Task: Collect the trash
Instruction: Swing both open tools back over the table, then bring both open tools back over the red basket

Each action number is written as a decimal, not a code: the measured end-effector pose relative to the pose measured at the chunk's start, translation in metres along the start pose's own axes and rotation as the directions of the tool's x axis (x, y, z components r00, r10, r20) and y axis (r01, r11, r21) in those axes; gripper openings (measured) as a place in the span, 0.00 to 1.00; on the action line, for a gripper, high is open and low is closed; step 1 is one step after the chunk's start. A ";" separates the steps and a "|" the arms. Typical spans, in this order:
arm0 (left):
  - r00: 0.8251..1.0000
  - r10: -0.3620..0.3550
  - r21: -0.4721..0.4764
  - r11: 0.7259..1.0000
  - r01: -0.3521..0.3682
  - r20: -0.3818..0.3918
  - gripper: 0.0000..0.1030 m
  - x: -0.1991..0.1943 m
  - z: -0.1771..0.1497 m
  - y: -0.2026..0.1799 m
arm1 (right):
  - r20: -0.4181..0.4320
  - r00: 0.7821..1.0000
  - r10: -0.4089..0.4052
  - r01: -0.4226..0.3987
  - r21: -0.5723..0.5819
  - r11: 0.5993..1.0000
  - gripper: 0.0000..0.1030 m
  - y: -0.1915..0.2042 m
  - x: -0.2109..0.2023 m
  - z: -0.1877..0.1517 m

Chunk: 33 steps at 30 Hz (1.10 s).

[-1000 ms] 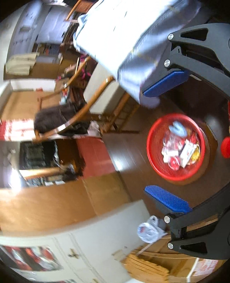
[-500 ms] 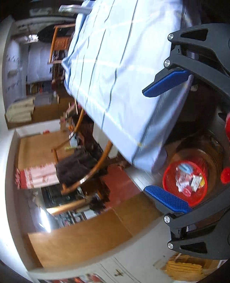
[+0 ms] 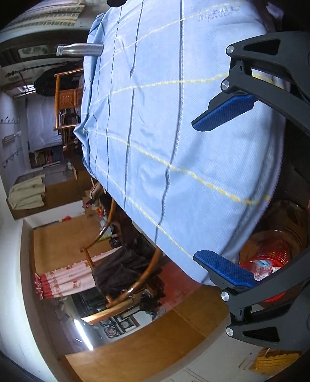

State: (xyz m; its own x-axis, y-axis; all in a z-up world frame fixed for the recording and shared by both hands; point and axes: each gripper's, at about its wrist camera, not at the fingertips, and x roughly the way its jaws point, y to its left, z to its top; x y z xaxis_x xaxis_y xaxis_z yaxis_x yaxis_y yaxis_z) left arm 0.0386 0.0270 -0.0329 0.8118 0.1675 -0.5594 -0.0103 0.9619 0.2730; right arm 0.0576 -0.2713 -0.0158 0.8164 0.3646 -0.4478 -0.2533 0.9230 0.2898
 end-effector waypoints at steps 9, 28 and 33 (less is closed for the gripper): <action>0.987 0.154 -0.165 0.973 -0.160 -0.046 0.93 -0.020 0.021 0.038 | 0.008 0.979 0.205 -0.205 -0.017 0.979 0.78 0.020 0.030 0.029; 0.843 0.353 -0.565 0.629 -0.534 -0.405 0.93 -0.046 -0.152 0.267 | -0.395 0.804 0.444 -0.575 -0.327 0.750 0.84 0.296 0.111 -0.016; 0.785 0.352 -0.510 0.611 -0.606 -0.510 0.93 -0.009 -0.194 0.295 | -0.562 0.741 0.368 -0.628 -0.384 0.677 0.84 0.380 0.158 -0.061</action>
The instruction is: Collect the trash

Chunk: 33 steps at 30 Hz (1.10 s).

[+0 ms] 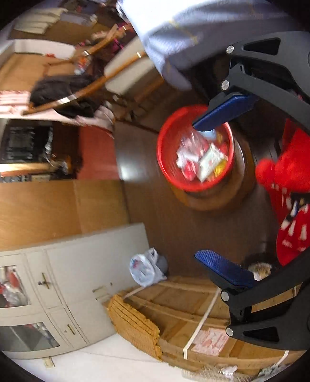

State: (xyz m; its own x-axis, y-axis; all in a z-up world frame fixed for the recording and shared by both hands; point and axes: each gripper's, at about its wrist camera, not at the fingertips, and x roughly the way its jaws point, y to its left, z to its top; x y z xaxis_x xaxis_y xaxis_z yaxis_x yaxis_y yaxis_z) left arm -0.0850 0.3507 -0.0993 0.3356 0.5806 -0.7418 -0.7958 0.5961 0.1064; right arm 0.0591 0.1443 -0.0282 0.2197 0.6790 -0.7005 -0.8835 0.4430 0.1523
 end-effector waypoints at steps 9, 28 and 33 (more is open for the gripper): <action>0.989 0.064 -0.019 0.998 -0.067 -0.136 0.93 0.068 -0.013 0.026 | -0.247 0.969 -0.019 -0.012 -0.124 0.992 0.85 0.035 0.141 0.018; 0.988 0.040 0.039 0.999 -0.035 -0.151 0.93 0.086 -0.024 0.001 | -0.265 0.963 -0.056 -0.003 -0.217 0.976 0.84 0.024 0.178 -0.023; 0.988 0.025 0.024 0.999 -0.022 -0.152 0.93 0.085 -0.023 0.002 | -0.247 0.966 -0.073 0.014 -0.232 0.973 0.85 0.023 0.178 -0.021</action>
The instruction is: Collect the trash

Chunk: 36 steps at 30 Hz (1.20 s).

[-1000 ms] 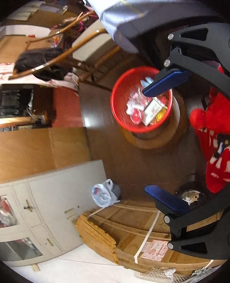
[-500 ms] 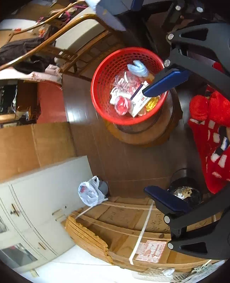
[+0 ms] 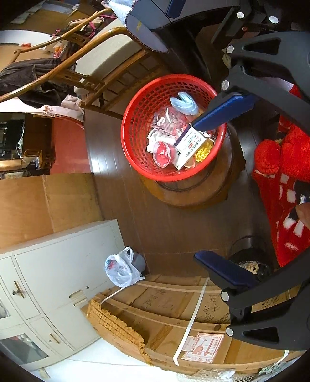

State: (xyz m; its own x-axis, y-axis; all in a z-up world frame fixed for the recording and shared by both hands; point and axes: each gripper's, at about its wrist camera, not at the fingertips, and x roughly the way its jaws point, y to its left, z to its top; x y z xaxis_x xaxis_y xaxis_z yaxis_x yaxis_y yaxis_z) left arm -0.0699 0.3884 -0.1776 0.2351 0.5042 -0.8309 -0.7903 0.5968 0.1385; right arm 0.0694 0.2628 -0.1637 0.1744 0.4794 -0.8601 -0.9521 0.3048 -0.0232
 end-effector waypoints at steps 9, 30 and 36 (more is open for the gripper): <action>1.000 -0.004 0.022 1.000 0.004 -0.010 0.93 0.003 -0.003 -0.007 | -0.006 1.000 -0.002 0.002 0.011 1.000 0.85 -0.004 0.002 0.001; 1.000 -0.018 0.017 1.000 0.018 -0.016 0.93 0.003 -0.002 -0.006 | -0.009 1.000 -0.013 0.013 0.018 1.000 0.85 -0.006 0.003 0.000; 1.000 -0.018 0.016 1.000 0.019 -0.016 0.93 0.004 -0.003 -0.005 | -0.009 1.000 -0.014 0.014 0.016 1.000 0.85 -0.006 0.003 0.000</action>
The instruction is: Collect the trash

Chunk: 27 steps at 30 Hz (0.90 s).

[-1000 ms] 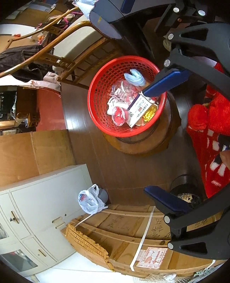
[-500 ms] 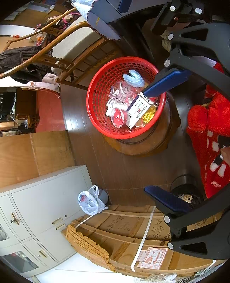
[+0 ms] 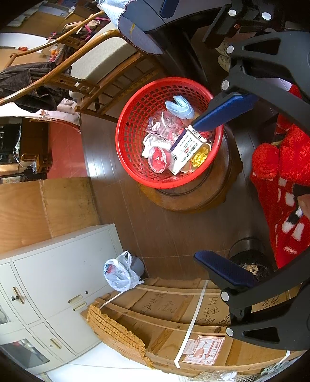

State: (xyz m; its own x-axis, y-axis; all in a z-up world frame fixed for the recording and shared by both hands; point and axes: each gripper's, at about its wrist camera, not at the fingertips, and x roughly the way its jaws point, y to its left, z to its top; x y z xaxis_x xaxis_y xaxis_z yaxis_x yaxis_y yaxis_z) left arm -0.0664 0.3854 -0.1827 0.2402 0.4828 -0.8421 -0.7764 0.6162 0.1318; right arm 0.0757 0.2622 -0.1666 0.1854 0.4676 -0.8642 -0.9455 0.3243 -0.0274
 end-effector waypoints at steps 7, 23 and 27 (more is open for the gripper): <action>1.000 0.000 0.001 1.000 0.000 0.000 0.93 0.000 0.000 0.000 | 0.000 1.000 0.000 0.000 0.000 1.000 0.85 0.000 0.000 0.000; 1.000 -0.002 0.000 1.000 0.002 -0.001 0.93 0.000 0.000 0.000 | -0.001 1.000 -0.003 0.003 -0.001 1.000 0.85 0.000 0.001 0.000; 1.000 -0.005 0.001 1.000 0.005 -0.001 0.93 0.000 0.000 -0.001 | -0.001 1.000 -0.004 0.004 -0.001 1.000 0.85 0.000 0.001 0.000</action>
State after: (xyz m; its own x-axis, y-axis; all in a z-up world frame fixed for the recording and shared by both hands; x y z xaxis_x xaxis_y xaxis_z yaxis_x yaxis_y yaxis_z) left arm -0.0663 0.3847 -0.1827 0.2431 0.4790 -0.8435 -0.7749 0.6190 0.1282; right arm 0.0763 0.2628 -0.1671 0.1891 0.4656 -0.8646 -0.9452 0.3251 -0.0317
